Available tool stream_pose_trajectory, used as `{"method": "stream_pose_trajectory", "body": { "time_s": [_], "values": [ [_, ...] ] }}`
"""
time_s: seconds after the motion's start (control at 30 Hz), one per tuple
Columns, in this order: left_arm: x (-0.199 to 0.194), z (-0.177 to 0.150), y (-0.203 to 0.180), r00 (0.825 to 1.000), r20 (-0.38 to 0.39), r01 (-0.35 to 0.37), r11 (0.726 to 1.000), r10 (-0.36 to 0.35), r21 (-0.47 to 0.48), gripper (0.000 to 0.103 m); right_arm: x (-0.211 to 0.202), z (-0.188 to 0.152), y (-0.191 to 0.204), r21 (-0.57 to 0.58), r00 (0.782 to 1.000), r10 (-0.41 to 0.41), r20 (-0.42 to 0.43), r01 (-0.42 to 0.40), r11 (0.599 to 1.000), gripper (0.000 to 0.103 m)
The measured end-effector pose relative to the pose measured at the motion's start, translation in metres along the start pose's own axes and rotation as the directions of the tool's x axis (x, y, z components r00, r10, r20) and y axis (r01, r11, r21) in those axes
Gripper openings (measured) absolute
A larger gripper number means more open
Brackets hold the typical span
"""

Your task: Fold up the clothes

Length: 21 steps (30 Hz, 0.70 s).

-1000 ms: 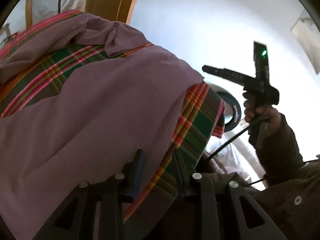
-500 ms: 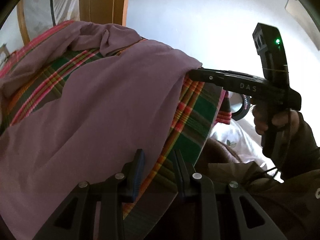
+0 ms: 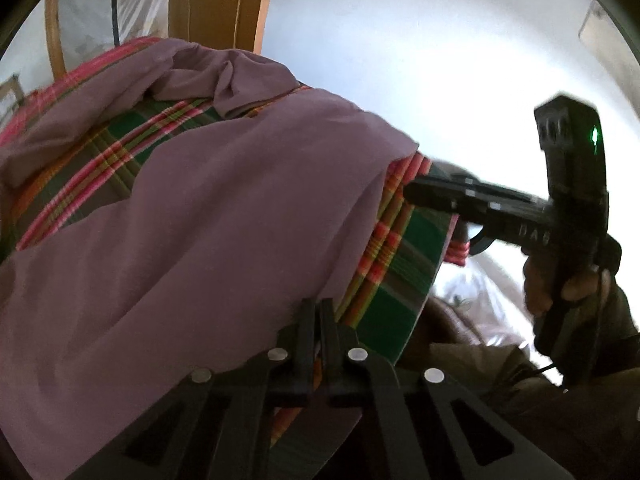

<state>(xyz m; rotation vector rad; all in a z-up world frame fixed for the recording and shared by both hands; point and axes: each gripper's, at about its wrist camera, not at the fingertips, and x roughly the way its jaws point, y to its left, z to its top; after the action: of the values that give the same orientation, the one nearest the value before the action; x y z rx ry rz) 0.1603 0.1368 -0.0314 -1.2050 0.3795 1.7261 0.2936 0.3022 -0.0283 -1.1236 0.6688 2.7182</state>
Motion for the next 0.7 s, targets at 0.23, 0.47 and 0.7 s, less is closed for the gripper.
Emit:
{"method": "stream_pose_trajectory", "body": {
  "time_s": [0.23, 0.47, 0.7],
  "values": [
    [-0.029, 0.002, 0.006, 0.990, 0.116, 0.089, 0.995, -0.084, -0.035, 0.002, 0.001, -0.003, 0.003, 0.030, 0.998, 0.069, -0.015, -0.068, 0.997, 0.031],
    [-0.056, 0.004, 0.016, 0.963, 0.218, 0.178, 0.981, -0.159, -0.072, 0.002, 0.014, 0.002, -0.004, 0.159, 0.974, 0.225, -0.002, -0.221, 0.962, 0.032],
    [-0.062, 0.005, 0.012, 0.960, 0.229, 0.181, 0.982, -0.163, -0.059, 0.002, 0.014, 0.001, -0.030, 0.326, 0.922, 0.373, 0.105, -0.387, 0.863, 0.037]
  ]
}}
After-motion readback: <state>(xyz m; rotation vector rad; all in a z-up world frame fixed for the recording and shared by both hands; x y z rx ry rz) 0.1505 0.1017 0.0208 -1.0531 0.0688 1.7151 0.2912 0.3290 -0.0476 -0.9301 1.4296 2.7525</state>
